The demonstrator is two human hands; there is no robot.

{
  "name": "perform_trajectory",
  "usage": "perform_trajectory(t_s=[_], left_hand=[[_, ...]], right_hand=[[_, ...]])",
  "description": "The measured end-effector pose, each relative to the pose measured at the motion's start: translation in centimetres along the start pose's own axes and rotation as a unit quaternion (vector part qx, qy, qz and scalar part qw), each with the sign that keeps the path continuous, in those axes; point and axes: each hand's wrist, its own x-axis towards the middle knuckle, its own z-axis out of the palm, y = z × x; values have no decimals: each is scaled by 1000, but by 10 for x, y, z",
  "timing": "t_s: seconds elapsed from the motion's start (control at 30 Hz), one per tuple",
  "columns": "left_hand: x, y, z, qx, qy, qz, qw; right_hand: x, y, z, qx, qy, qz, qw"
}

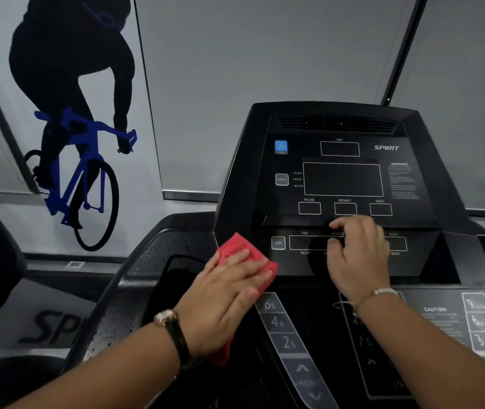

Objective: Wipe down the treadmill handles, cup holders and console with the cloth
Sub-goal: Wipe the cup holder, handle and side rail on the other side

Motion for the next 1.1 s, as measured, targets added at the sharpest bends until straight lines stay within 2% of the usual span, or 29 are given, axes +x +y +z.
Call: perform_trajectory(t_s=[0.1, 0.2, 0.3, 0.43, 0.5, 0.57, 0.7, 0.77, 0.9, 0.97, 1.03, 1.1], left_hand=[[6, -5, 1, 38, 13, -4, 999], [27, -8, -2, 88, 52, -42, 994], [25, -3, 8, 85, 85, -66, 990], [-11, 6, 29, 38, 82, 34, 995], [-16, 3, 30, 21, 79, 53, 995], [-4, -6, 22, 29, 77, 34, 996], [36, -23, 3, 47, 107, -79, 990], [38, -21, 5, 46, 115, -87, 988], [-4, -2, 26, 43, 143, 56, 987], [-27, 6, 40, -3, 143, 127, 982], [-38, 7, 46, -60, 153, 150, 975], [-33, -2, 39, -39, 134, 178, 974]], right_hand=[[-2, -2, 0, -28, -5, -17, 999], [-3, -4, 1, -78, -34, -38, 996], [-3, -2, 3, -88, -42, -62, 993], [-3, -1, 8, -93, -34, -70, 993], [-2, 0, 10, -95, -37, -73, 992], [-1, 1, 10, -98, -39, -76, 991], [1, 3, 8, -102, -58, -60, 991], [2, 2, 7, -100, -64, -58, 991], [2, 1, 7, -98, -59, -59, 992], [1, 2, 7, -97, -50, -58, 992], [2, 2, 7, -98, -46, -59, 992], [1, 1, 7, -98, -50, -60, 992]])
